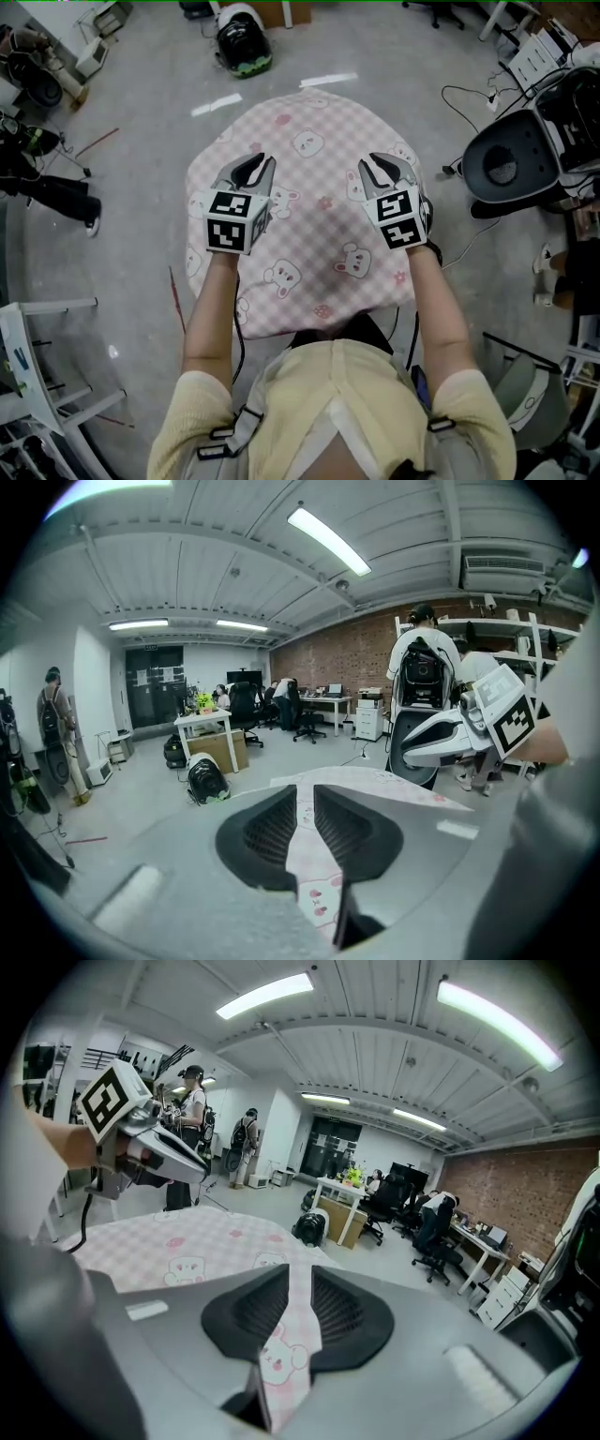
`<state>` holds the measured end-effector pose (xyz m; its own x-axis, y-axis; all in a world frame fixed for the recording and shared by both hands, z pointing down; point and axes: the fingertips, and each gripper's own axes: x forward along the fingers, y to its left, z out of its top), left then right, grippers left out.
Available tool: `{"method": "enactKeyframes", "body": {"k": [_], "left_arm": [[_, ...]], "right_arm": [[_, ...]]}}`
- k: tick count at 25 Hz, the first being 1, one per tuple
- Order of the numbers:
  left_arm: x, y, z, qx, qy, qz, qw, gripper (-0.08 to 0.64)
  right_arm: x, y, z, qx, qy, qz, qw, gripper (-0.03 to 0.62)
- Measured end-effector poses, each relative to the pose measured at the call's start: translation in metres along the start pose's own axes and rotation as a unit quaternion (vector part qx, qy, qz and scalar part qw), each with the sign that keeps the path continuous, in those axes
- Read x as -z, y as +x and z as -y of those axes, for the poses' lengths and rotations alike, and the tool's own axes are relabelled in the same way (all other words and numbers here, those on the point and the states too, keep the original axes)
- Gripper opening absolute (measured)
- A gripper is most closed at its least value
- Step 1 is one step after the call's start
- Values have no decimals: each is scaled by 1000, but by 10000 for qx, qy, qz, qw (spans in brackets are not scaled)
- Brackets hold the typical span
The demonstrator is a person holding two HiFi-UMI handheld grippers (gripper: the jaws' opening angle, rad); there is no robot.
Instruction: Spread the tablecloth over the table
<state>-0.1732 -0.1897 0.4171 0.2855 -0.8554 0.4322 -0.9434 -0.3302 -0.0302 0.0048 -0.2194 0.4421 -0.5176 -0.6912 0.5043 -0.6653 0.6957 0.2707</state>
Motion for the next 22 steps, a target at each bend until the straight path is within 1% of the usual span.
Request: {"method": "enactKeyframes", "body": {"k": [2,5,7,10,13,17,22], "left_arm": [[1,-8,1,-67,59,33,10000,42],[4,-21,3,-64,55,53,9999,40],[6,-30,6,-12,-67,75,9999,37],[10,-41,6,-27,-269,133,9995,26],[16,-50,6,-52,-410,167,9990,26],[18,-59,11,-59,-531,204,9984,26],[19,-72,16,-105,-595,255,9978,25]], "right_arm": [[-1,-6,-4,26,70,46,10000,77],[-3,-14,-12,37,174,66,9998,74],[-1,-20,-18,28,244,50,9997,72],[1,-27,-26,7,335,56,9994,67],[-1,-32,-34,0,410,98,9991,46],[-5,-40,-39,-6,491,178,9986,7],[-5,-49,-45,-87,622,255,9977,5]]}}
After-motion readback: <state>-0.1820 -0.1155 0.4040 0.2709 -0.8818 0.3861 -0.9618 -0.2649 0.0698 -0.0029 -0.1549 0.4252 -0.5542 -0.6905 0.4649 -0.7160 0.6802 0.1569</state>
